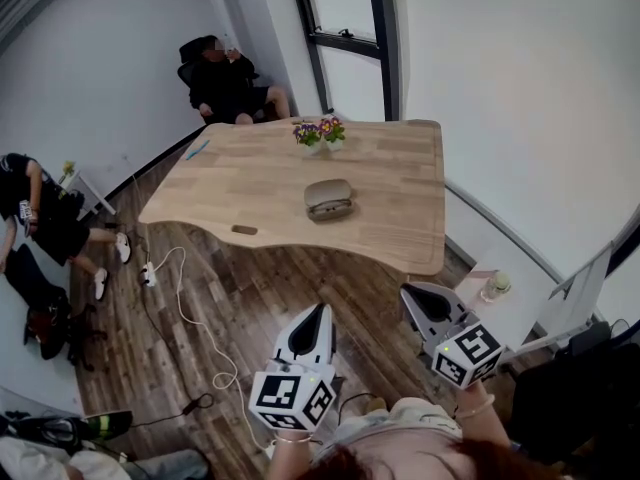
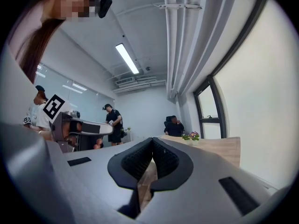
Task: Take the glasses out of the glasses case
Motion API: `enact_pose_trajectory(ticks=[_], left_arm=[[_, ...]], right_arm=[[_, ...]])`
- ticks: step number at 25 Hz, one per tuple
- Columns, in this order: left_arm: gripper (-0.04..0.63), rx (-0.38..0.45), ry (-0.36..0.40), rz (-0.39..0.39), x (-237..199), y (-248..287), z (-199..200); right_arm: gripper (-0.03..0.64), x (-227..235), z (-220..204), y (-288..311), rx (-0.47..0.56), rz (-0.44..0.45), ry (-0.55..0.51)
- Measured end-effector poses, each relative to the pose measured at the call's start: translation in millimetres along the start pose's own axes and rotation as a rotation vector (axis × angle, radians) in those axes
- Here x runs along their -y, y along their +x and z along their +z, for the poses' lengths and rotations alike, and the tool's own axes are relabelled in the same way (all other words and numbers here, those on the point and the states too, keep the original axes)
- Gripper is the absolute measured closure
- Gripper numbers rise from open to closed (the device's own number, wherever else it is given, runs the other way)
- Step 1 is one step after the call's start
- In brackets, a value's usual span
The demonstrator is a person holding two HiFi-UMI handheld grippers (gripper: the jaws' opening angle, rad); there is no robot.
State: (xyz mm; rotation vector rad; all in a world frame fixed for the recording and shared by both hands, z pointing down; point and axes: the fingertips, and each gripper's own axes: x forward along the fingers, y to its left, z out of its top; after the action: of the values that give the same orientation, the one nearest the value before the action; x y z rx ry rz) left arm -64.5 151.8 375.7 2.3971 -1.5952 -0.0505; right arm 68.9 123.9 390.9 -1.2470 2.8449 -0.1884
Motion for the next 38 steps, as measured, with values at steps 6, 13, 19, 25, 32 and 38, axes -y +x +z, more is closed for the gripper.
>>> enact_pose_trajectory(ticks=[6, 13, 19, 25, 32, 38], left_arm=[[0.594, -0.005, -0.009, -0.01, -19, 18, 2], [0.594, -0.016, -0.008, -0.014, -33, 42, 2], [0.594, -0.03, 0.002, -0.002, -48, 71, 3], [0.594, -0.038, 0.002, 0.018, -68, 109, 13], [0.594, -0.038, 0.004, 0.043, -89, 156, 29], [0.594, -0.029, 0.002, 0.065, -106, 196, 41]], right_arm=[[0.615, 10, -5, 24, -0.019, -0.026, 0.006], [0.616, 23, -8, 50, -0.024, -0.036, -0.047], [0.616, 44, -7, 79, -0.011, -0.032, -0.042], [0.615, 71, -2, 117, 0.005, -0.012, -0.041], [0.615, 102, 4, 164, -0.003, 0.034, -0.048], [0.615, 128, 11, 199, -0.008, 0.08, -0.062]])
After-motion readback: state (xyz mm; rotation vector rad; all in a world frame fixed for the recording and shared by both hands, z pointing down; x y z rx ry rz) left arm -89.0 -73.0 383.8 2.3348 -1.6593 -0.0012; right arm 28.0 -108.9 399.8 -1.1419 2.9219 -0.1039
